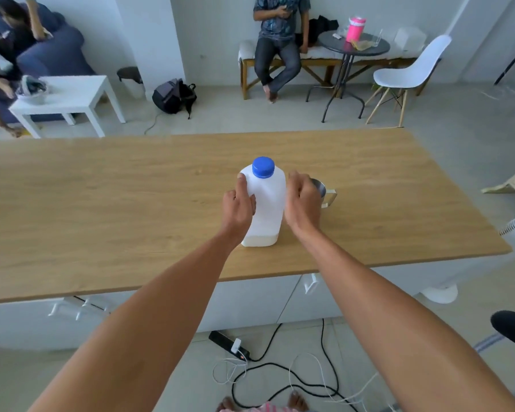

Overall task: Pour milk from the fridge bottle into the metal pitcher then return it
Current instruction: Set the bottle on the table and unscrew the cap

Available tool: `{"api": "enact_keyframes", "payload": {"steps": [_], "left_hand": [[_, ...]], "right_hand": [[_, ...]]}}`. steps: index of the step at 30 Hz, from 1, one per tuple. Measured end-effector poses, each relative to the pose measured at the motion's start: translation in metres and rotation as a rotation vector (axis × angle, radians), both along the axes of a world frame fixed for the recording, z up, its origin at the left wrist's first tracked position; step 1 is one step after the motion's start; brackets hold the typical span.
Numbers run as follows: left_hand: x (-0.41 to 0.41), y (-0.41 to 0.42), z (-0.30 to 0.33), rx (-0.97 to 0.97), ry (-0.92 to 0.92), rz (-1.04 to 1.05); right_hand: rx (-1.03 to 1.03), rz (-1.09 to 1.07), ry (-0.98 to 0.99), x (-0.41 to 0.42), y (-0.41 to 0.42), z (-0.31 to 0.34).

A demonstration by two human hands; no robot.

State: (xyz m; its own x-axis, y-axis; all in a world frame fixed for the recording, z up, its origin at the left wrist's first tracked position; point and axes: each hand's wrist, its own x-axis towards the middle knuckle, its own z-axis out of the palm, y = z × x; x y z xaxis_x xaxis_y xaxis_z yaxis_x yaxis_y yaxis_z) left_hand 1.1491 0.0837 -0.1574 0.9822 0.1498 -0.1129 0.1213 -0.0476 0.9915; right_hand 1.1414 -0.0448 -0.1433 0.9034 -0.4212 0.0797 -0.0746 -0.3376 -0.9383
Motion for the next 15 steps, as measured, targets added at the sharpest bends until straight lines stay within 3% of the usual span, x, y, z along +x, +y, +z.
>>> {"api": "enact_keyframes", "payload": {"steps": [2,6,8,15], "left_hand": [[-0.001,-0.003,-0.003,-0.008,0.005,0.056],[-0.001,-0.015,-0.006,-0.086,-0.025,0.168],[0.000,-0.022,-0.006,-0.099,-0.028,0.225],[0.008,-0.028,-0.007,-0.133,-0.012,0.355]], "right_hand": [[-0.294,0.065,-0.090,0.016,0.003,0.031],[-0.928,0.286,0.103,0.039,0.020,0.070],[-1.158,0.301,0.091,0.041,0.030,0.067],[-1.381,0.400,-0.145,0.054,0.025,0.062]]}}
